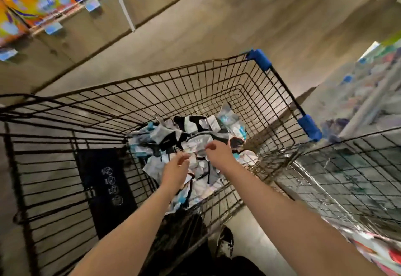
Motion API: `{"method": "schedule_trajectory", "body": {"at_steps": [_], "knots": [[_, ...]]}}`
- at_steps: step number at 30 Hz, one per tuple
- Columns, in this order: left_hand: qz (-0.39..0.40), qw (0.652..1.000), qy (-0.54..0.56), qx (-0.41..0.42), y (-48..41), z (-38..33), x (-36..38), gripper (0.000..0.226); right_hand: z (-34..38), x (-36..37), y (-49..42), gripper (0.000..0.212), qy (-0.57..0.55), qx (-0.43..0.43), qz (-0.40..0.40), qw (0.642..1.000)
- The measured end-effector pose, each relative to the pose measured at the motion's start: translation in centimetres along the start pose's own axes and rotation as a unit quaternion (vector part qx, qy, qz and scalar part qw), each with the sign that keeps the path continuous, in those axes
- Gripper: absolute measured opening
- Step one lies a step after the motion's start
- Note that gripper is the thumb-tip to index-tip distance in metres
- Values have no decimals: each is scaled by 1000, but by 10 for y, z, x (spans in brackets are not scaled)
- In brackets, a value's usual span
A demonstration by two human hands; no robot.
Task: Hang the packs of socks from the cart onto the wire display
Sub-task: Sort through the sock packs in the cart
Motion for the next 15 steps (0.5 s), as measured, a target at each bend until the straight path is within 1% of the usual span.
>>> {"method": "schedule_trajectory", "body": {"at_steps": [2,5,6,8,9,10,12,15], "knots": [[-2,1000,20,-19,-18,18,2,17,11,13,-27,20,31,7,0,999],[6,999,27,-45,-42,44,10,29,20,35,-65,39,66,21,18,997],[11,998,34,-53,-49,49,13,29,20,42,-77,43,83,15,16,996],[11,997,50,-60,-62,58,20,21,18,54,-103,48,136,-10,-5,991],[8,996,60,-62,-70,64,23,18,17,59,-116,54,180,-24,-22,983],[10,996,65,-63,-77,70,27,19,14,63,-129,63,221,-28,-36,974],[22,996,54,-64,-87,79,34,25,4,71,-150,74,247,-8,-40,968],[22,995,60,-75,-97,88,41,26,-10,81,-166,69,278,-4,-75,958]]}}
Point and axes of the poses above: each hand's wrist, its own y-axis away from the middle knuckle, its own x-axis out of the palm, z = x × y, the point moved 1 cm from there along -y, towards the middle knuckle, and after that the axes turned 13 degrees about x, right-handed, at the moved point
